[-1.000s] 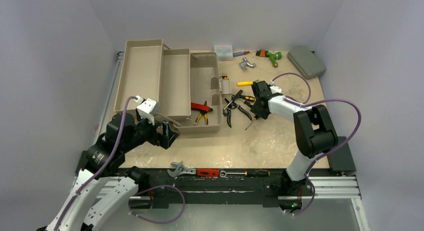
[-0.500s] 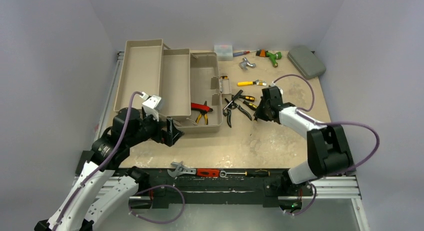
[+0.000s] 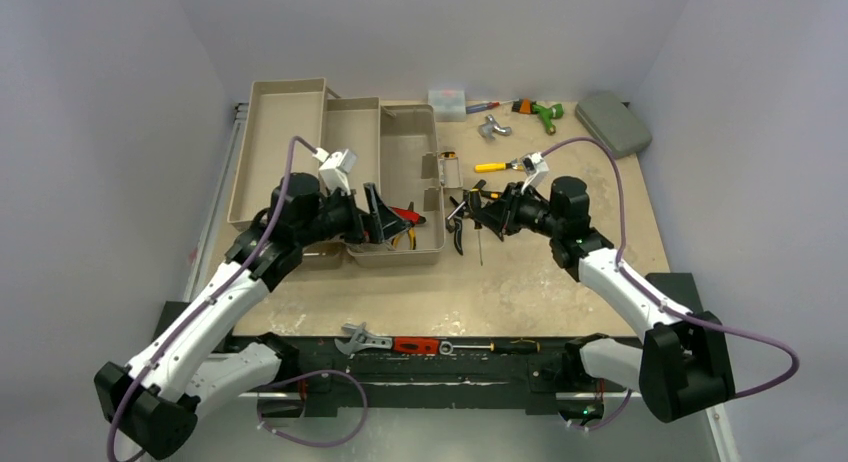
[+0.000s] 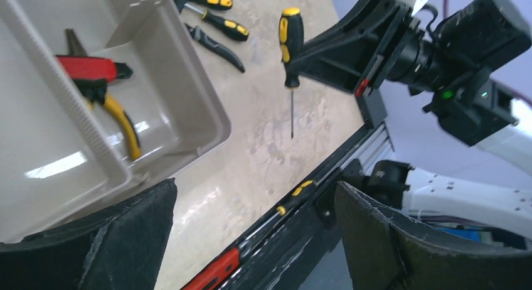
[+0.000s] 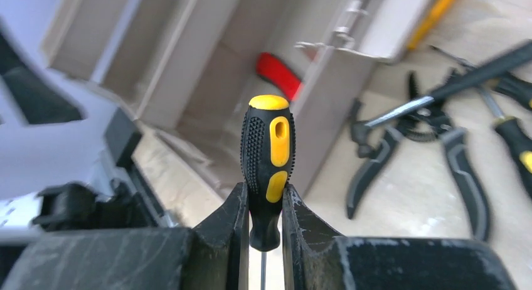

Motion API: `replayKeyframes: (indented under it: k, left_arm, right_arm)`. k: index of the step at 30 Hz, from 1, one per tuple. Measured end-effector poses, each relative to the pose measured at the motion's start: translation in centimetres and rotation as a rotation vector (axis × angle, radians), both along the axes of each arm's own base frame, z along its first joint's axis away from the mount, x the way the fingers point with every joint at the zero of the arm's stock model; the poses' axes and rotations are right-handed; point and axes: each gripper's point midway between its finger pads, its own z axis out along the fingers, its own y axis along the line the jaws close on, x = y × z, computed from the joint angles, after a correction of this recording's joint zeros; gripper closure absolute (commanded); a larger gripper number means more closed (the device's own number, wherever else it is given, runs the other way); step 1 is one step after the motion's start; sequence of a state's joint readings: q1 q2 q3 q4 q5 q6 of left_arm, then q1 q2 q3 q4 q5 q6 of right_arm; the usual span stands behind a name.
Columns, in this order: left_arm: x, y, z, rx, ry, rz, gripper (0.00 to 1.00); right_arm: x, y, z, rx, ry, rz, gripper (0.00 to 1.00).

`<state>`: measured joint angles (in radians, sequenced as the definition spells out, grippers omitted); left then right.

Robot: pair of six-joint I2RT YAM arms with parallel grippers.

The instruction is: Pack the tool kit

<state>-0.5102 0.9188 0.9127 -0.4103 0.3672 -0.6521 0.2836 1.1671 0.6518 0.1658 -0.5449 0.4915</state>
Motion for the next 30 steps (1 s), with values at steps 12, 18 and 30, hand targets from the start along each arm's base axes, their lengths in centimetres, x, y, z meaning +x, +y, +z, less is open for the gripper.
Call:
replayKeyframes:
  k: [12,18,30]
  left_arm:
    - [4.5,-7.8,2.6,-0.182,0.003,-0.052,0.26]
    - [5.2,-10.0,3.0,-0.221,-0.009,-0.081,0.36]
    - [4.3,-13.0,3.6,-0.242,-0.022,-0.154,0.45]
  right_arm:
    - [-3.9,3.7,6.3,0.258,-0.165,0.302,1.00]
    - [-5.0,4.3,7.5,0.304,-0.180,0.355,1.00]
    - [-5.8,5.1,7.9,0.327,-0.167,0.384,1.00]
